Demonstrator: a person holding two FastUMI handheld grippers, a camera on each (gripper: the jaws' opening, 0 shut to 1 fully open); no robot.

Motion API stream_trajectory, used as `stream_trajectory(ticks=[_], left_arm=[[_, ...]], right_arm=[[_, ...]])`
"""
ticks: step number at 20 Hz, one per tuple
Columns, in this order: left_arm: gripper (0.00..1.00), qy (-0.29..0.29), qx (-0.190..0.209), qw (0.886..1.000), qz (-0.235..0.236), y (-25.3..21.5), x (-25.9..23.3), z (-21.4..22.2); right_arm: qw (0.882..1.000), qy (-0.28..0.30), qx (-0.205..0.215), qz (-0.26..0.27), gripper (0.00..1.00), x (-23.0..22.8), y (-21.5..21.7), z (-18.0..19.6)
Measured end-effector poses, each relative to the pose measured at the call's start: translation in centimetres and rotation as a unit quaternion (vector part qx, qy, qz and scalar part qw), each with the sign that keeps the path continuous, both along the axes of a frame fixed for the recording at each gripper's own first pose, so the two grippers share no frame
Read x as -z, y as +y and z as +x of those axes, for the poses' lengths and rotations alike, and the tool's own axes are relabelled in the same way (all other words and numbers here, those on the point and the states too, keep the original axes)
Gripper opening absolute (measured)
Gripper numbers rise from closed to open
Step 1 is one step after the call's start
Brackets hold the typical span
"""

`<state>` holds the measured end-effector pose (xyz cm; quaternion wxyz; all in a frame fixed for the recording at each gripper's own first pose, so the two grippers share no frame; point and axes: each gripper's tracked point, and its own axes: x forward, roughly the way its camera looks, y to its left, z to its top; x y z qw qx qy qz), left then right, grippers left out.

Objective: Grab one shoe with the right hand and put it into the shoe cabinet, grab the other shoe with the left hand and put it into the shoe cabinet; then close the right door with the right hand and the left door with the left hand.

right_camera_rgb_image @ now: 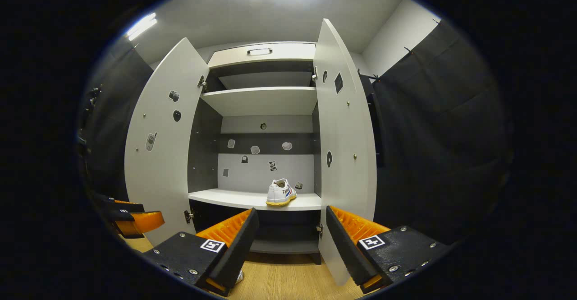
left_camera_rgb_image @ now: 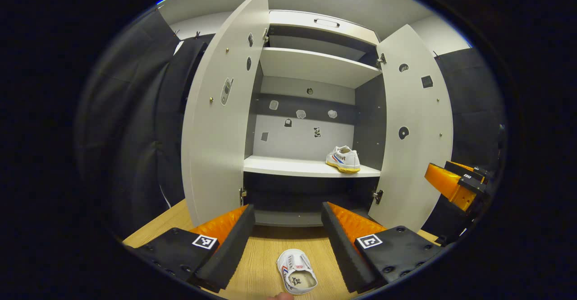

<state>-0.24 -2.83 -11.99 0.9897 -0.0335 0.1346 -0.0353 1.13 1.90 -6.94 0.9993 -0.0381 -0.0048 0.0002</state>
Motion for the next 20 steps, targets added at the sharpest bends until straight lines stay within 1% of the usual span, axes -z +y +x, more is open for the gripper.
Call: stream_trajectory(ticks=[1,3,5,8,9,10,12,15,16,17,19,20], left_arm=[[0.96,0.017,0.006,1.000,-0.004,-0.1,1.4,0.0],[0.97,0.069,0.013,0.997,-0.011,-0.2,5.4,-0.3],[0.97,0.124,0.023,0.992,-0.015,-0.4,10.4,-1.2],[0.97,0.209,0.045,0.977,-0.002,-0.8,16.9,-3.5],[1.00,0.234,0.047,0.971,0.005,-0.8,18.9,-4.1],[0.98,0.258,0.049,0.965,0.011,-0.8,20.5,-4.6],[0.98,0.288,0.046,0.956,0.016,-0.7,23.4,-5.1],[0.98,0.328,0.030,0.944,0.011,-0.3,27.5,-5.5],[0.96,0.332,0.024,0.943,0.010,0.0,28.2,-5.2],[0.98,0.333,0.018,0.943,0.014,0.4,28.7,-4.8],[0.98,0.329,0.009,0.944,0.026,1.2,29.7,-3.4],[0.98,0.327,0.009,0.945,0.022,1.2,30.2,-2.6]], right_arm=[[1.000,0.002,0.002,-0.003,0.92,0.2,-0.2,-0.3],[1.000,0.010,0.003,-0.007,0.92,0.8,-0.5,-0.8],[1.000,0.016,0.004,-0.004,0.92,1.2,-0.9,-1.3],[1.000,0.026,0.016,0.001,0.92,1.8,-2.0,-1.3],[0.999,0.029,0.019,0.004,0.92,1.9,-2.3,-1.4],[0.999,0.032,0.024,0.007,0.92,2.0,-2.7,-1.5],[0.999,0.039,0.032,0.014,0.92,2.4,-3.5,-1.5],[0.997,0.047,0.044,0.032,0.92,2.7,-4.5,-1.6],[0.997,0.049,0.048,0.038,0.92,2.8,-4.8,-1.5],[0.997,0.049,0.052,0.042,0.92,2.7,-5.3,-1.6],[0.996,0.050,0.058,0.044,0.92,2.8,-5.7,-1.4],[0.996,0.051,0.060,0.043,0.92,2.9,-5.8,-1.4]])
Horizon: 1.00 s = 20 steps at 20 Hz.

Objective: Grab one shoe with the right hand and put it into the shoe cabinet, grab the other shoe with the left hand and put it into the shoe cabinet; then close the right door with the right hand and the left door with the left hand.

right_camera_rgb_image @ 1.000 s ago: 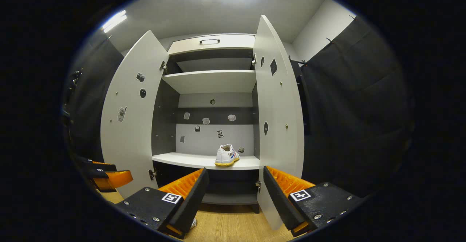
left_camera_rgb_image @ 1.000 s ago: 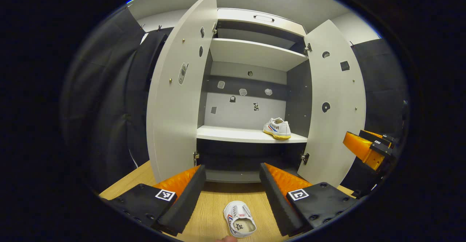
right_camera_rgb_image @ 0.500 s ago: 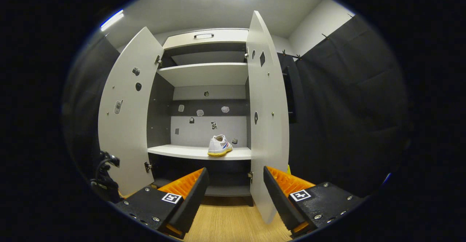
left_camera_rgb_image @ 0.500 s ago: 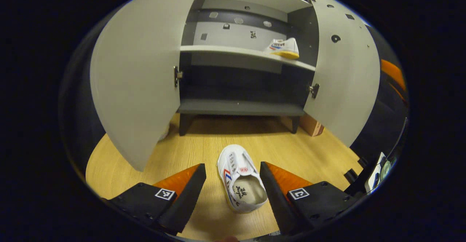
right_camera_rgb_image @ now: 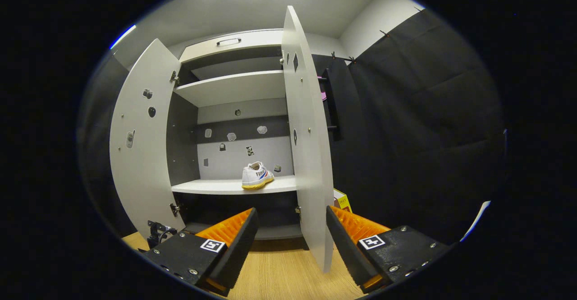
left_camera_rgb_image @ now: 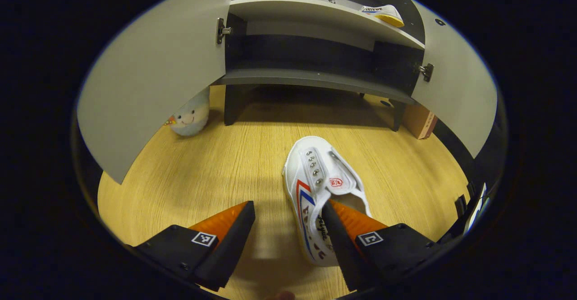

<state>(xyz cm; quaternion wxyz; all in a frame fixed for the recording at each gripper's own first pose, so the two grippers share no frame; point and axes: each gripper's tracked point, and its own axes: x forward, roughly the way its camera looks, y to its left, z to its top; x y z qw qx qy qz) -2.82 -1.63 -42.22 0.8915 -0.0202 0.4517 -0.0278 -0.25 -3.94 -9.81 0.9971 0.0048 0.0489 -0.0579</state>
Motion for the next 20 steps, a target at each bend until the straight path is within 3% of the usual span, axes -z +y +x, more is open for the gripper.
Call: stream_trajectory(ticks=[2,8,9,10,13,15,17,20], left_arm=[[0.98,0.000,0.000,1.000,-0.012,-0.4,1.1,1.5],[0.97,-0.014,0.013,1.000,0.011,-1.0,3.0,4.8],[0.94,-0.017,0.017,1.000,0.000,-1.7,3.1,4.8],[0.84,-0.023,0.014,1.000,0.003,-1.9,2.8,4.9],[0.27,-0.047,0.010,0.998,0.049,-0.7,2.4,5.0],[0.12,-0.047,-0.009,0.998,0.048,-0.3,1.9,4.5],[0.11,-0.076,-0.016,0.996,0.049,-0.1,-1.2,4.2],[0.11,-0.163,-0.007,0.985,0.054,-0.3,-11.2,5.1]], right_arm=[[1.000,0.001,0.000,-0.005,0.92,0.0,0.0,0.1],[1.000,0.009,-0.009,-0.010,0.92,0.2,0.8,0.2],[1.000,0.011,-0.010,-0.012,0.92,0.4,0.9,0.2],[1.000,0.012,-0.013,-0.014,0.92,0.4,1.1,0.3],[0.999,0.012,-0.022,-0.019,0.92,0.4,1.8,0.5],[0.999,0.010,-0.031,-0.021,0.92,0.2,2.4,0.8],[0.999,0.009,-0.036,-0.022,0.92,0.2,2.7,1.0],[0.999,0.011,-0.043,-0.020,0.92,0.4,3.2,1.2]])
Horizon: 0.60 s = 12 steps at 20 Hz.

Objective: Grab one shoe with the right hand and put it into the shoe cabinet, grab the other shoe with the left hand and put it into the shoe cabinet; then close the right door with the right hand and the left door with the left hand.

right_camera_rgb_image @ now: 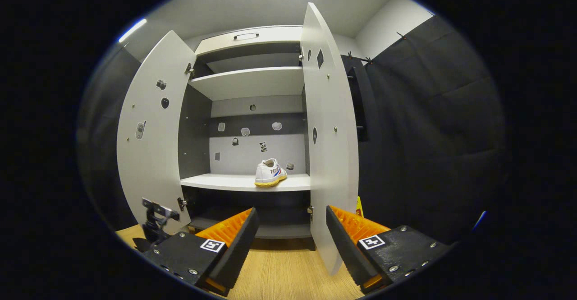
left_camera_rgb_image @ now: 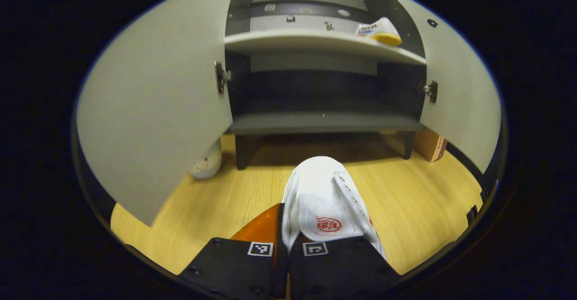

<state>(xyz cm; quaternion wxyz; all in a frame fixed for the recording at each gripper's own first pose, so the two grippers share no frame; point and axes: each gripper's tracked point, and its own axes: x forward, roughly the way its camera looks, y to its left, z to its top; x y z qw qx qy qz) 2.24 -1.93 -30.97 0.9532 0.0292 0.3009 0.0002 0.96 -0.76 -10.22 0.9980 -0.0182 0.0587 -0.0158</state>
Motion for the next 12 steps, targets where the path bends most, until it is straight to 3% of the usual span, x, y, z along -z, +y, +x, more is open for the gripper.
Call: stream_trajectory(ticks=[4,7,9,12], left_arm=[[0.10,-0.089,0.015,0.996,-0.029,-1.6,-14.2,5.0],[0.10,-0.133,0.007,0.990,-0.042,-1.7,-22.0,10.4],[0.10,-0.144,0.006,0.988,-0.053,-1.1,-25.3,13.2],[0.11,-0.148,0.010,0.988,-0.041,-2.0,-26.1,21.1]], right_arm=[[1.000,-0.002,-0.009,0.004,0.92,0.0,0.7,0.3],[1.000,-0.006,-0.016,0.006,0.92,-0.3,1.2,0.2],[1.000,-0.009,-0.016,0.004,0.92,-0.5,1.3,0.0],[1.000,-0.010,-0.014,0.001,0.92,-0.9,1.3,-0.5]])
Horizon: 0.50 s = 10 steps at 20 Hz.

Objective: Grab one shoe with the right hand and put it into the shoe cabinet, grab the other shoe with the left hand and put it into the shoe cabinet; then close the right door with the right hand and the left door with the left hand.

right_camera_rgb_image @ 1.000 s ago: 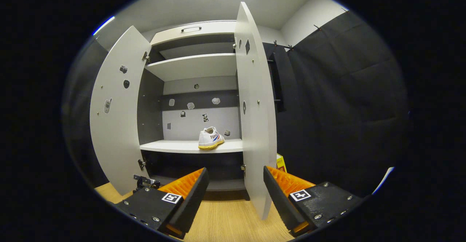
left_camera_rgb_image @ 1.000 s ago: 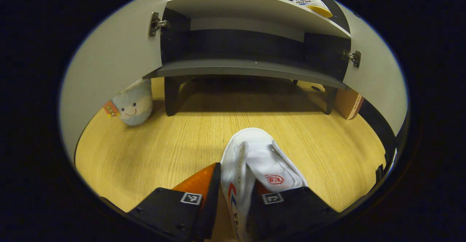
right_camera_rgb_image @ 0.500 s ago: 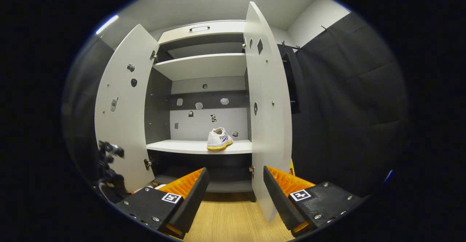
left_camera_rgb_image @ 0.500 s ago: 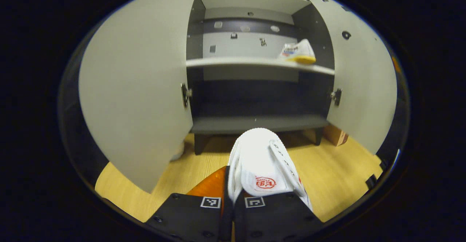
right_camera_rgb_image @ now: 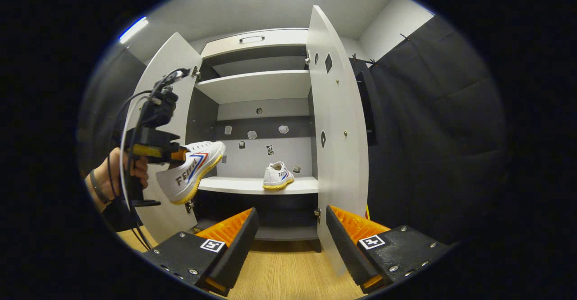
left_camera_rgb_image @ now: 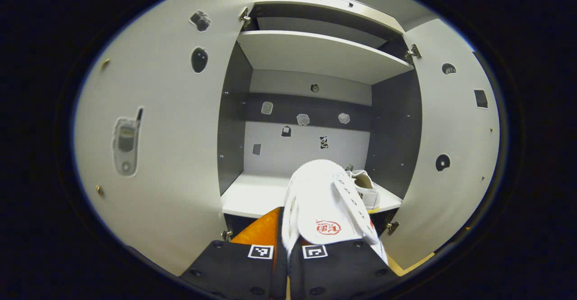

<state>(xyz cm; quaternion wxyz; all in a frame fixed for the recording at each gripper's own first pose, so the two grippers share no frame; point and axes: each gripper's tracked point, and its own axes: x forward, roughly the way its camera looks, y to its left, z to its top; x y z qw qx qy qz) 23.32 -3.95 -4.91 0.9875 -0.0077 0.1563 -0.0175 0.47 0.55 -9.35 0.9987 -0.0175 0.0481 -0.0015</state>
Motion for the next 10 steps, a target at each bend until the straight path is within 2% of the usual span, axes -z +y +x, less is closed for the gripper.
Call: stream_trajectory(ticks=[5,10], left_arm=[[0.11,0.039,-0.001,0.999,0.009,-0.8,2.4,11.0],[0.10,0.130,-0.013,0.991,0.037,-0.8,9.5,16.6]], right_arm=[[1.000,-0.001,0.011,-0.011,0.92,-0.4,-0.9,-0.7],[1.000,0.003,0.028,-0.014,0.92,-0.4,-2.1,-0.8]])
